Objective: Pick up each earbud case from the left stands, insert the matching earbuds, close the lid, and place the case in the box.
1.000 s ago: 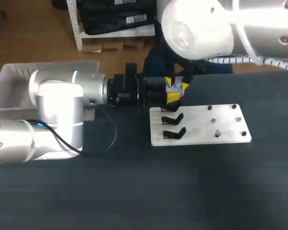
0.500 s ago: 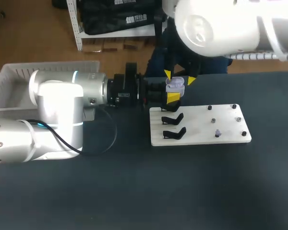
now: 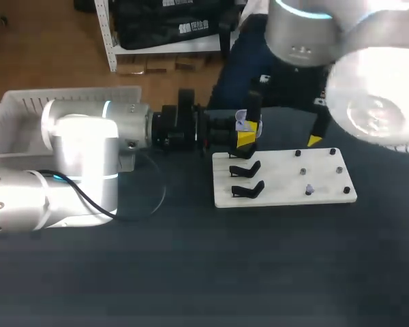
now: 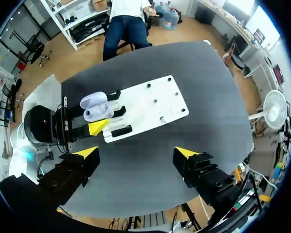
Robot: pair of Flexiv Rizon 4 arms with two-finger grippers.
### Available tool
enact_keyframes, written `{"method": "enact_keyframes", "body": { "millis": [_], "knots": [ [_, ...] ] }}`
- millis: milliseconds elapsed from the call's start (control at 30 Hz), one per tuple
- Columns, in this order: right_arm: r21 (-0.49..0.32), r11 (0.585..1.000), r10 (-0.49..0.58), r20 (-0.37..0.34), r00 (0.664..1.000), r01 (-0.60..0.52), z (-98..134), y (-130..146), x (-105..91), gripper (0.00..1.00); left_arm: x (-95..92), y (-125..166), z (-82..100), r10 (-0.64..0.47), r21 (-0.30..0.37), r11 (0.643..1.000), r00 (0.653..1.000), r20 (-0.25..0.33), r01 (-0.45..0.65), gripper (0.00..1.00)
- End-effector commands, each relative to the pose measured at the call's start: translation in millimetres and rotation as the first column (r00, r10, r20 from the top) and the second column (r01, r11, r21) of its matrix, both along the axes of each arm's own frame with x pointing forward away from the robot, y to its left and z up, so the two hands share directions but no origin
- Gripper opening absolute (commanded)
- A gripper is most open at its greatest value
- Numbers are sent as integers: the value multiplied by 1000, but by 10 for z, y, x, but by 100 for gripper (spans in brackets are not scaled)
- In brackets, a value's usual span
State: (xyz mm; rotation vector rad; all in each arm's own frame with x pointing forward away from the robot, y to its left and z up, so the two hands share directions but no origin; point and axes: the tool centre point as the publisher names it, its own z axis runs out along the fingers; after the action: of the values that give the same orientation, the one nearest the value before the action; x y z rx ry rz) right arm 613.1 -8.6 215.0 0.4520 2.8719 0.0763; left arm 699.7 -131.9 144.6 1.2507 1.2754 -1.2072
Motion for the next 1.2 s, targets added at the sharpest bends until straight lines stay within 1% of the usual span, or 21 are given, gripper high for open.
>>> {"method": "enact_keyframes", "body": {
  "millis": [33,200,267,933,967,1000,1033,1067,1100,1167,1200],
  "knots": [
    [86,996,22,126,992,-33,-49,-211,-137,100,-9,-2,-10,4,-5,1000,1000,4,-4,0],
    [75,995,55,159,986,-67,-80,-260,-175,100,-9,-2,-10,4,-5,1000,1000,4,-4,0],
    [48,998,39,184,982,-49,-98,-270,-184,100,-9,-2,-10,4,-5,1000,1000,4,-4,0],
    [48,998,39,184,982,-49,-98,-270,-184,100,-9,-2,-10,4,-5,1000,1000,4,-4,0],
    [25,999,42,210,977,-48,-176,-277,-154,100,-9,-2,-10,4,-5,1000,1000,4,-4,0],
    [37,998,36,206,978,-44,-257,-290,-119,100,-9,-2,-10,4,-5,1000,1000,4,-4,0],
    [32,998,38,201,979,-45,-339,-295,-94,100,-9,-2,-10,4,-5,1000,1000,4,-4,0],
    [26,999,37,198,979,-43,-421,-316,-69,100,-9,-2,-10,4,-5,1000,1000,4,-4,0],
    [4,999,32,178,983,-33,-487,-333,-53,100,-9,-2,-10,4,-5,1000,1000,4,-4,0],
    [-7,1000,12,187,982,-11,-611,-389,-18,100,-9,-2,-10,4,-5,1000,1000,4,-4,0],
    [-11,1000,8,178,984,-6,-679,-418,1,100,-9,-2,-10,4,-5,1000,1000,4,-4,0]
  ]
}}
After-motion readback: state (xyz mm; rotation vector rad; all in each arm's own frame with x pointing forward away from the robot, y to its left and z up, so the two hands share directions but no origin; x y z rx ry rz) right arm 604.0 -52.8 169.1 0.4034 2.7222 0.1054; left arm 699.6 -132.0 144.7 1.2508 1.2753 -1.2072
